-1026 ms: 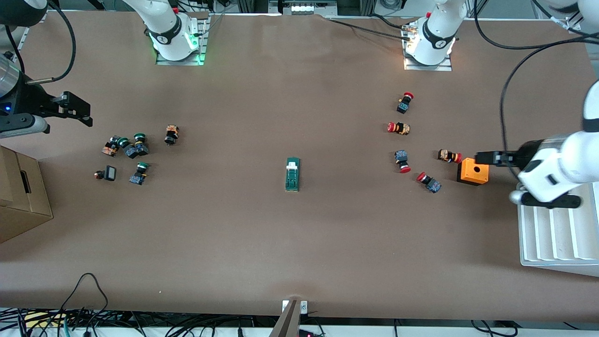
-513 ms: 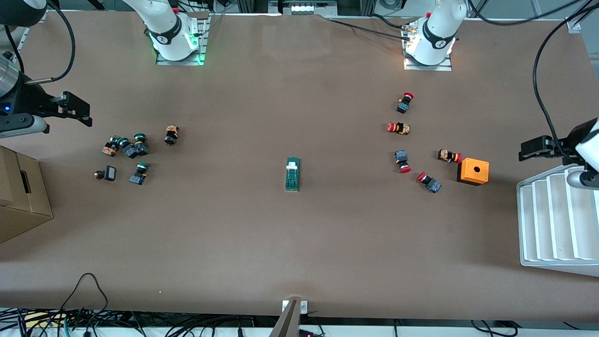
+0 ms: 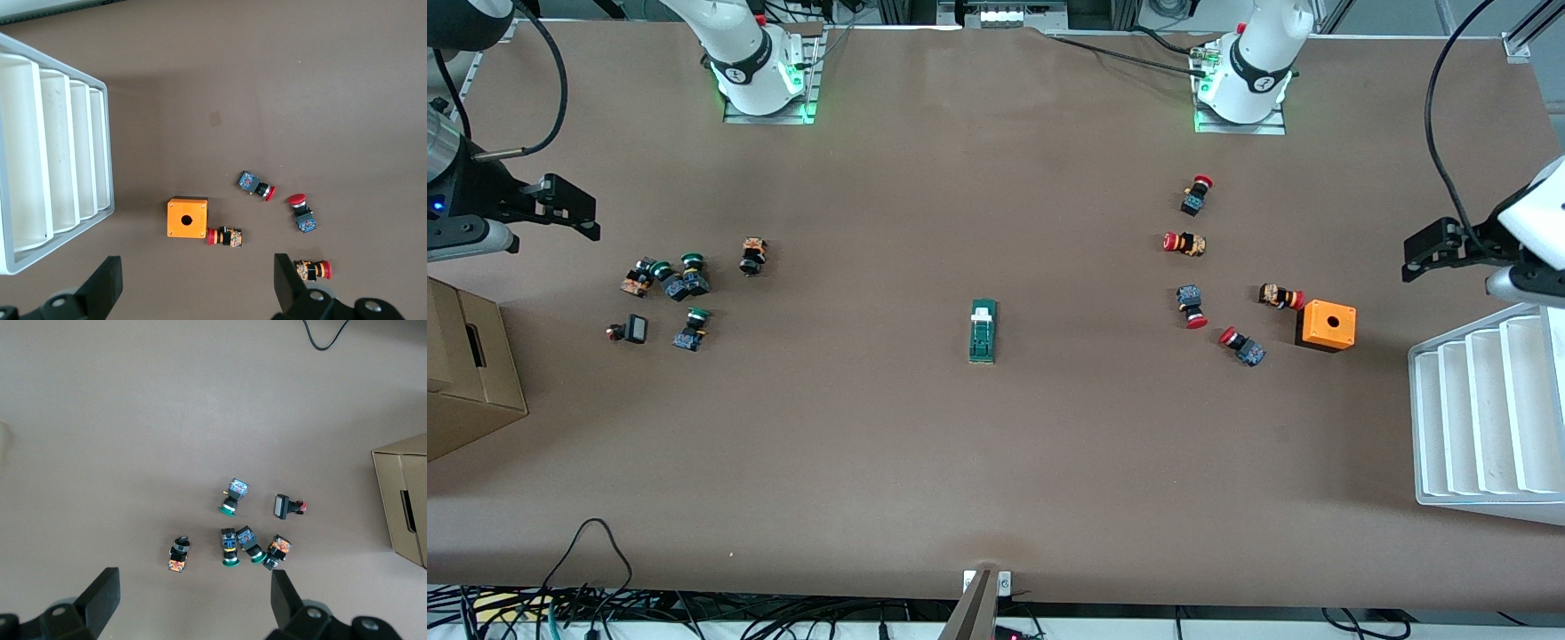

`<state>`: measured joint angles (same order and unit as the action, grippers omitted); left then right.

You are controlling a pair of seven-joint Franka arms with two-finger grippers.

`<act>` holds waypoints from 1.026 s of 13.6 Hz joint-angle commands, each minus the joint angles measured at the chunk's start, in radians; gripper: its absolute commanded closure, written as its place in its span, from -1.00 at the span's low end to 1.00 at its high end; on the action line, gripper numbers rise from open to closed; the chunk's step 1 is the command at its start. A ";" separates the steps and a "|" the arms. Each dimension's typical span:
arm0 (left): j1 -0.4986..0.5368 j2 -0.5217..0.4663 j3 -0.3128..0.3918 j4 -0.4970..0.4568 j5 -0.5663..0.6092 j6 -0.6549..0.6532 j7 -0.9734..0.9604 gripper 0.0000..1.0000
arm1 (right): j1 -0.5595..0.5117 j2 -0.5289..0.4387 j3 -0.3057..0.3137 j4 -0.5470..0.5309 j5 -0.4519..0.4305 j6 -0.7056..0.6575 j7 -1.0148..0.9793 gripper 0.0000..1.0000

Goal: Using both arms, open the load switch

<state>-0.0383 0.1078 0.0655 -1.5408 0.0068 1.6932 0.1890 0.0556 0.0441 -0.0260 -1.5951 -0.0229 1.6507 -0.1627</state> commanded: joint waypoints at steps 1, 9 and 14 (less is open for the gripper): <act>-0.026 -0.074 0.049 -0.117 -0.037 0.069 0.033 -1.00 | -0.005 0.010 -0.003 0.026 0.008 -0.020 -0.018 -1.00; -0.060 -0.097 0.050 -0.124 -0.037 0.082 -0.088 -1.00 | -0.005 0.010 -0.003 0.026 0.008 -0.020 -0.018 -1.00; -0.060 -0.059 0.046 0.068 -0.041 -0.047 -0.092 -1.00 | -0.005 0.010 -0.003 0.026 0.006 -0.020 -0.018 -1.00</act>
<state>-0.0875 0.0254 0.1004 -1.5559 -0.0168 1.6996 0.1036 0.0548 0.0442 -0.0280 -1.5947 -0.0229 1.6506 -0.1627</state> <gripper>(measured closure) 0.000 0.000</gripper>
